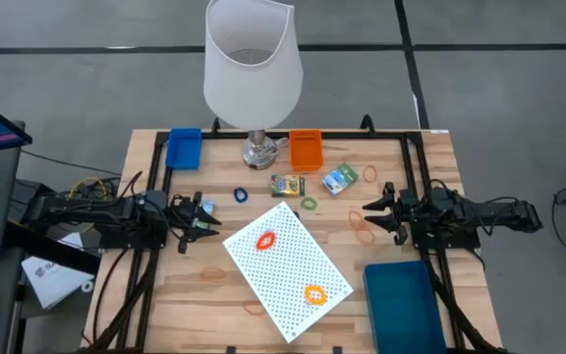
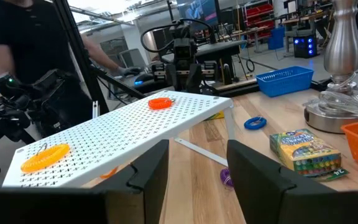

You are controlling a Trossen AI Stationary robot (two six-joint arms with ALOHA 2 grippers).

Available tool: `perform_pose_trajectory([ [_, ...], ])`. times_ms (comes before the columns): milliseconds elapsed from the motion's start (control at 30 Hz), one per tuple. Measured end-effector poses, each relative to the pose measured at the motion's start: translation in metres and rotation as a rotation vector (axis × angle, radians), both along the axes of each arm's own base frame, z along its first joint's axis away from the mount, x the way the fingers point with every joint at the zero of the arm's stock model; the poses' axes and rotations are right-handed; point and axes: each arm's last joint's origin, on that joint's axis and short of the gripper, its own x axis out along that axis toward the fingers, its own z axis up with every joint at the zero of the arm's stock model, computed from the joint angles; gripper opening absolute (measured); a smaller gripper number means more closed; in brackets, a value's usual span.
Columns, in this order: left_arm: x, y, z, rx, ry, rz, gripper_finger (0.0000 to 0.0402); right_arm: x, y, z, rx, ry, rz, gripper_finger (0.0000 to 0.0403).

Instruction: Pick & Place Office Desk Supplies

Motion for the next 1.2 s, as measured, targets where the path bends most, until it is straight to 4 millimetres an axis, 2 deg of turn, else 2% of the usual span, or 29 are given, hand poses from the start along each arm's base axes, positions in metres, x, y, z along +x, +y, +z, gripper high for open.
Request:
perform_pose_trajectory([
  [1033, 0.001, 0.0, 0.003, -0.008, -0.036, -0.001, 0.0131, 0.0, 0.0, 0.0, 0.0, 0.0, 0.0, 0.0159],
  [1100, 0.002, 0.0, 0.008, -0.131, -0.067, 0.013, 0.0131, 0.0, 0.0, 0.0, 0.0, 0.0, 0.0, 0.0159],
  [1200, 0.002, 0.0, 0.014, -0.513, -0.077, 0.072, 0.0131, 0.0, 0.0, 0.0, 0.0, 0.0, 0.0, 0.0159],
])
